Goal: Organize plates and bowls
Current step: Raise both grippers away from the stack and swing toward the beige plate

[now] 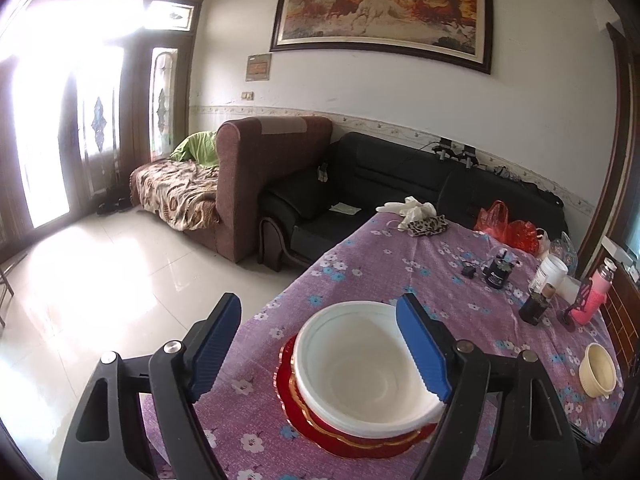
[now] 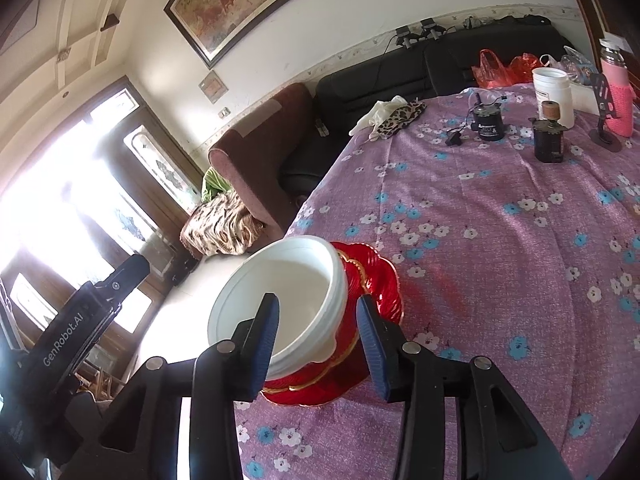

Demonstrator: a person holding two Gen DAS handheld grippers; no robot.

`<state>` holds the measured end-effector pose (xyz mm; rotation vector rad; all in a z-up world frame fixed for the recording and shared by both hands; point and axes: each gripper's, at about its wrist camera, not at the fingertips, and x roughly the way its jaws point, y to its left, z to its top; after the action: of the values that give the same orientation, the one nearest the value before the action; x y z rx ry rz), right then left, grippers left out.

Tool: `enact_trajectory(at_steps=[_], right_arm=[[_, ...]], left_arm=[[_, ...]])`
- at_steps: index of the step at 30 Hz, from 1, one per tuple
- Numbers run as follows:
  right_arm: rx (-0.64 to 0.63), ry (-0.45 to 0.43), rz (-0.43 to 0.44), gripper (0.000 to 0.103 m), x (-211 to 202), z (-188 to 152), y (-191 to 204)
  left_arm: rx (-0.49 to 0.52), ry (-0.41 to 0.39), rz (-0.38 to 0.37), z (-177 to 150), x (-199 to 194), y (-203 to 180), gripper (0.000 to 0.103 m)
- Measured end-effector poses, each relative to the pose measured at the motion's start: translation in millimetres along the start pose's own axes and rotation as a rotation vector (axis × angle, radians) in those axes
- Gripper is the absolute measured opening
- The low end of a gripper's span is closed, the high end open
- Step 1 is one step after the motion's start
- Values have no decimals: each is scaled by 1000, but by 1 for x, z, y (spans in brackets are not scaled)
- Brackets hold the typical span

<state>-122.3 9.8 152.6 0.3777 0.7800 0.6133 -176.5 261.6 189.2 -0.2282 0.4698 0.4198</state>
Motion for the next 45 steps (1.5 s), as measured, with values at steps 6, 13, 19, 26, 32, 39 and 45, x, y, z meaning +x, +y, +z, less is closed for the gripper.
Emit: enact_trajectory(at_steps=[6, 13, 19, 26, 32, 39, 45], right_arm=[[30, -25, 5, 46, -15, -1, -16], [69, -43, 8, 48, -27, -3, -36], [105, -48, 1, 51, -32, -8, -55], [141, -63, -20, 51, -40, -11, -80], [189, -95, -48, 51, -55, -9, -109], [230, -134, -106, 52, -78, -7, -145], [244, -165, -181, 57, -100, -3, -176]], left_arm=[[52, -9, -24, -3, -9, -22, 81], [108, -8, -45, -13, -15, -44, 81], [158, 20, -79, -26, -12, -66, 82], [218, 69, -122, -41, -7, -93, 82], [262, 103, -184, -47, -5, -119, 82], [330, 158, -261, -61, 1, -162, 82], [358, 221, -323, -71, 11, -189, 82]])
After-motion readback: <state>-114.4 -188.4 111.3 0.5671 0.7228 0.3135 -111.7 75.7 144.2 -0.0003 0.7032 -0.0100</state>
